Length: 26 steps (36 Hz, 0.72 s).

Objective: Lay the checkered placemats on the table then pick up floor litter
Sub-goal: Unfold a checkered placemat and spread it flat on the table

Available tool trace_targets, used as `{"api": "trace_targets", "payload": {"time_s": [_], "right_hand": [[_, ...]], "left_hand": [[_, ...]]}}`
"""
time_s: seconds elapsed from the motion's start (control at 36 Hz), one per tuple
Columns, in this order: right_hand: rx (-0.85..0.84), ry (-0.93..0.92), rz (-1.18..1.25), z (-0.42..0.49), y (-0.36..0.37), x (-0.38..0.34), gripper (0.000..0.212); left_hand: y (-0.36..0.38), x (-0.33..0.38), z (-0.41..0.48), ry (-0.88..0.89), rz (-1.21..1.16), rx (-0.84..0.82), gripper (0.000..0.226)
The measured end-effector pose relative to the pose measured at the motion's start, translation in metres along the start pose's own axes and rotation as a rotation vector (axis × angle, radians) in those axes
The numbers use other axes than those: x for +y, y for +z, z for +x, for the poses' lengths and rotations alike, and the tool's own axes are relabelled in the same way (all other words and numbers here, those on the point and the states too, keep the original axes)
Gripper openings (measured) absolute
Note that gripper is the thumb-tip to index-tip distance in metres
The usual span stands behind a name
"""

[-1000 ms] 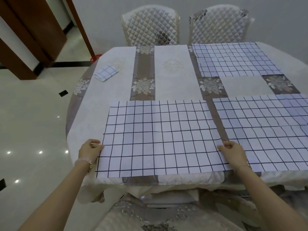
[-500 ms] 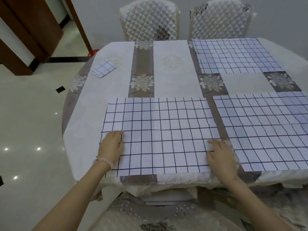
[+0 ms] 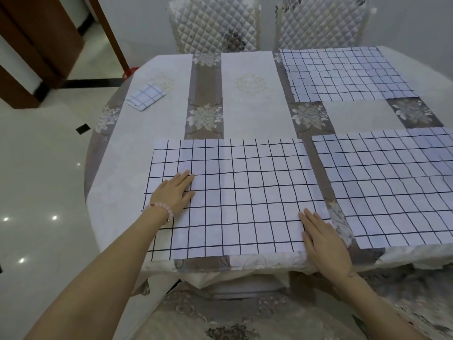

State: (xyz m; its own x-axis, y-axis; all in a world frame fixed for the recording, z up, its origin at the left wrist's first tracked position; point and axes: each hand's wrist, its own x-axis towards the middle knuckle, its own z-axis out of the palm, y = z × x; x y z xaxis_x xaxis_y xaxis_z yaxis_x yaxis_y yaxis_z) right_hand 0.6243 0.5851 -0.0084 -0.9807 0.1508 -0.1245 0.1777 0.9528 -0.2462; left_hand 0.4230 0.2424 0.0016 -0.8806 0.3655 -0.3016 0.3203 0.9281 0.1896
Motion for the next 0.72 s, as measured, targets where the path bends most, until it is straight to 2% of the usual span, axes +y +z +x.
{"api": "trace_targets", "payload": {"time_s": [0.14, 0.25, 0.33, 0.47, 0.53, 0.61, 0.67, 0.72], "right_hand": [[0.03, 0.014, 0.029, 0.009, -0.013, -0.006, 0.043], [0.124, 0.009, 0.115, 0.03, -0.028, -0.014, 0.026], [0.149, -0.002, 0.16, 0.056, -0.034, -0.023, 0.034], [-0.06, -0.086, 0.146, 0.1, -0.032, -0.032, 0.045], [-0.116, -0.075, 0.1, 0.108, -0.027, -0.03, 0.045], [-0.127, -0.044, 0.034, 0.111, -0.022, -0.023, 0.048], [-0.128, -0.042, 0.0, 0.11, -0.02, -0.022, 0.049], [-0.13, -0.038, -0.036, 0.109, -0.019, -0.022, 0.05]], "left_hand": [[-0.006, 0.005, -0.001, -0.013, -0.052, -0.012, 0.057], [-0.008, 0.015, -0.022, 0.022, -0.14, 0.155, 0.054], [0.001, 0.023, -0.052, 0.046, -0.16, 0.185, 0.05], [0.023, 0.025, -0.097, 0.063, -0.118, 0.161, 0.045], [0.029, 0.024, -0.113, 0.049, -0.135, 0.161, 0.051], [0.036, 0.015, -0.135, 0.06, -0.117, 0.154, 0.077], [0.04, 0.007, -0.146, 0.042, -0.089, 0.127, 0.08], [0.044, 0.003, -0.155, 0.004, -0.071, 0.11, 0.072]]}}
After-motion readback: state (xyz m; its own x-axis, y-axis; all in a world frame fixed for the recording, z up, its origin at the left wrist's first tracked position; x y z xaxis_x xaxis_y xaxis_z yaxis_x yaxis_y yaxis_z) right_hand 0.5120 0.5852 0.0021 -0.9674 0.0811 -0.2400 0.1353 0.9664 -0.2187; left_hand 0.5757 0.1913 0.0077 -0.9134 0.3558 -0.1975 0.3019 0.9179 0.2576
